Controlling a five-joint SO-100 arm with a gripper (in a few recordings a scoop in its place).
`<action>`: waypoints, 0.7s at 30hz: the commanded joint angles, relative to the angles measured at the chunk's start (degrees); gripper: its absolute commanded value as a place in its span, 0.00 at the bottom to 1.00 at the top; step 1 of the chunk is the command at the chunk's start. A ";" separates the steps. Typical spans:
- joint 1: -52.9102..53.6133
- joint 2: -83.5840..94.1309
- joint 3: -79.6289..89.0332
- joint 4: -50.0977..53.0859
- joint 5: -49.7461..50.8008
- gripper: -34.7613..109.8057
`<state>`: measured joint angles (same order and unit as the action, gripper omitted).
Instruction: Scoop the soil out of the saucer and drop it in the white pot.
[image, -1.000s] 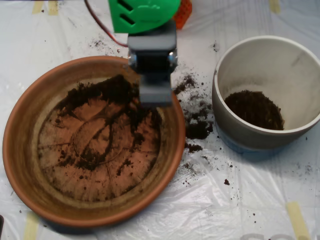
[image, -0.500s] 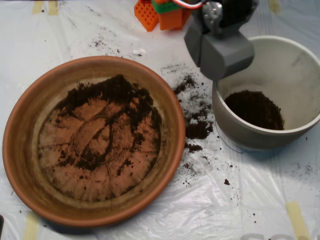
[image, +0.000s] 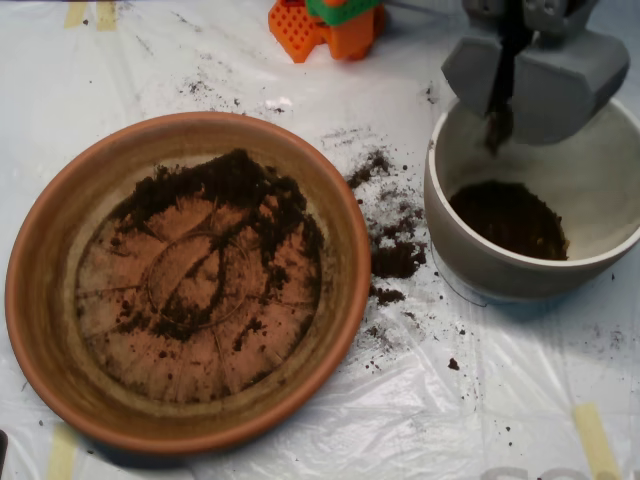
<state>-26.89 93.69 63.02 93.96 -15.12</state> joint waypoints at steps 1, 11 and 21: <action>0.70 0.97 -3.78 0.79 0.18 0.54; 2.55 4.31 -0.09 0.53 0.35 0.52; 7.73 23.91 11.51 -4.83 3.78 0.44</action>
<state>-20.13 106.00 71.54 90.97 -11.16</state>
